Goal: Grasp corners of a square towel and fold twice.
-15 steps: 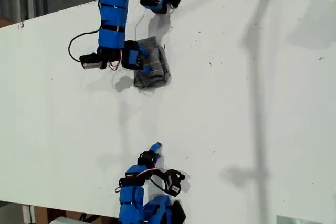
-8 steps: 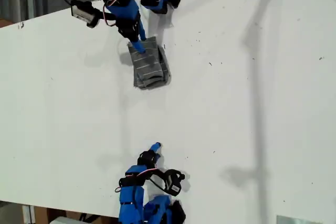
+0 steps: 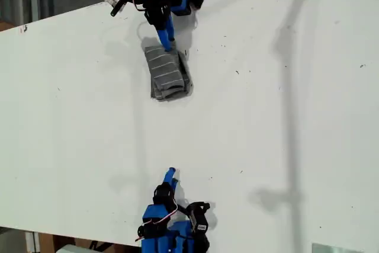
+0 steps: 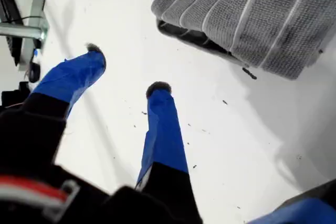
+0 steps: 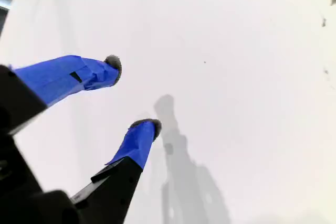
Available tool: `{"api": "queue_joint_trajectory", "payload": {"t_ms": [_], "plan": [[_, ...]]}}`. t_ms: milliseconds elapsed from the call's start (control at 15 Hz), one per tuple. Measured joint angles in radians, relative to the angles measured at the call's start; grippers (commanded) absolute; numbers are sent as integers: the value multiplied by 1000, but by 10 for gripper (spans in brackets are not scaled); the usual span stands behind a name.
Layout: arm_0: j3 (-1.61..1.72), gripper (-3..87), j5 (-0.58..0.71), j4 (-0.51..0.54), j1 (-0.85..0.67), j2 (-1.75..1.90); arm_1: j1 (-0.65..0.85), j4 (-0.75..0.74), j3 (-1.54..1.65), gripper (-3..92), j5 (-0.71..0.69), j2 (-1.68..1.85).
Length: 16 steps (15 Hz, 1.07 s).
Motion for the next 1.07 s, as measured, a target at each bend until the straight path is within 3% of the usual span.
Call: {"api": "queue_joint_trajectory", "payload": {"t_ms": [133, 267, 333, 667, 933, 1067], "plan": [[40, 196, -6, 187, -2, 365, -11, -3, 37, 277, 35, 6], [63, 192, -21, 465, -23, 762, -17, -3, 52, 316, 57, 6], [74, 191, -29, 515, -34, 805, -18, 8, 52, 337, 80, 9], [161, 189, -44, 589, -86, 850, -64, 25, 143, 330, 225, 12], [241, 184, -114, 591, -140, 851, -218, 20, 167, 329, 235, 12], [247, 181, -60, 589, -140, 851, -232, 20, 167, 328, 235, 12]]}}
